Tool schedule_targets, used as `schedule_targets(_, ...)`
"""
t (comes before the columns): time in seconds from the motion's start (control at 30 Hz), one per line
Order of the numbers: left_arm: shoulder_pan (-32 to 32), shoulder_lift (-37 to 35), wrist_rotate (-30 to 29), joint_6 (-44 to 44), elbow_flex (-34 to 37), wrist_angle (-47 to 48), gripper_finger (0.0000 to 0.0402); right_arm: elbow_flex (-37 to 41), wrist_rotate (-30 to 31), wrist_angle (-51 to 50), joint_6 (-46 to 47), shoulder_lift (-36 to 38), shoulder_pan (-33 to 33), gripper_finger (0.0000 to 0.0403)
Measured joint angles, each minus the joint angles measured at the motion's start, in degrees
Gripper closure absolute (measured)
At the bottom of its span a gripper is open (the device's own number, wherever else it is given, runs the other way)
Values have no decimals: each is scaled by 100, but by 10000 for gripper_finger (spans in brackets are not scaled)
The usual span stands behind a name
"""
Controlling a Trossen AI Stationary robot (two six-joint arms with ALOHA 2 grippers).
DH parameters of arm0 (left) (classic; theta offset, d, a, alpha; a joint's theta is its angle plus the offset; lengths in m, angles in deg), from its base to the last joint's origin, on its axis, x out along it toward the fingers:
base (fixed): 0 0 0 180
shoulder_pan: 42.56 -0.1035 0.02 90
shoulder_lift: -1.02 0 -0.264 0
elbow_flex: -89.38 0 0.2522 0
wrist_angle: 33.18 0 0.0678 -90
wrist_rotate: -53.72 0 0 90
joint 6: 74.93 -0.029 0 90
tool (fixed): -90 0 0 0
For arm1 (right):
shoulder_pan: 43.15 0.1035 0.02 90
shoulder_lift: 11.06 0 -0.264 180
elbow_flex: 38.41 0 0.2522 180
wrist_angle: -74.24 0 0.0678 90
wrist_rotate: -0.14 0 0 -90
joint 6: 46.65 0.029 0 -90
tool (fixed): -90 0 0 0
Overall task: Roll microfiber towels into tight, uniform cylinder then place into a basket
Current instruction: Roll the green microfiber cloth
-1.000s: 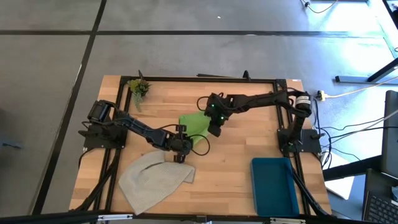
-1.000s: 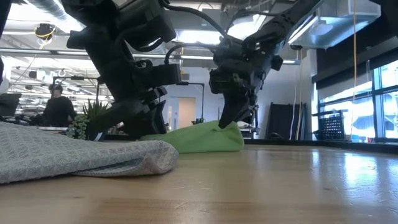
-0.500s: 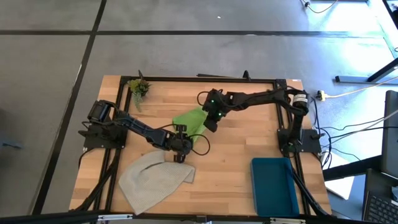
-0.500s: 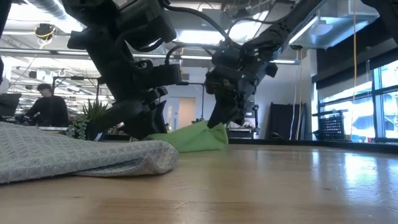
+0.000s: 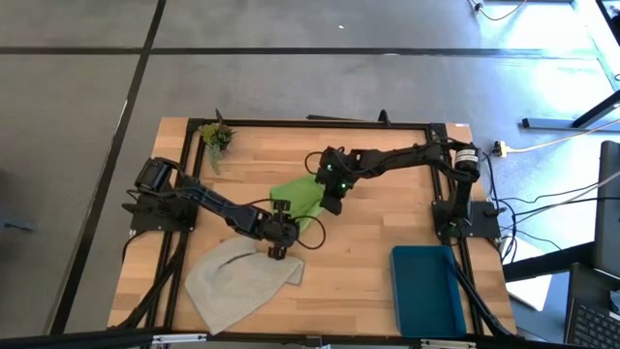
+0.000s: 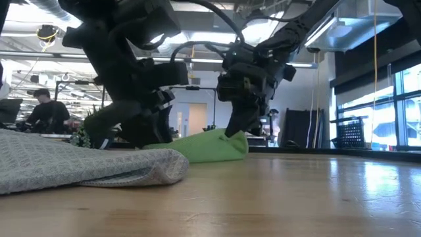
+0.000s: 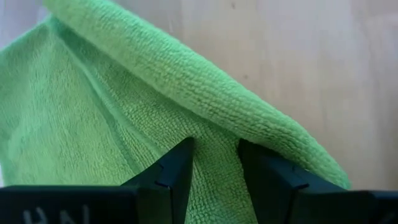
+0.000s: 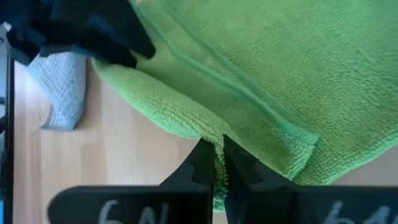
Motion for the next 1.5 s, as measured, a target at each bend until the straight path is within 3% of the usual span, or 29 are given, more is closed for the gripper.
schedule_targets(0.63, 788, -20, 391, 828, -11, 90, 269, 0, 243, 90, 786, 4, 1030, 391)
schedule_targets(0.87, 815, -20, 372, 915, -11, 92, 269, -2, 194, 158, 788, 6, 1025, 391)
schedule_targets(1.5, 806, -20, 374, 885, -11, 81, 269, -9, -931, 656, 1099, -93, 400, 391)
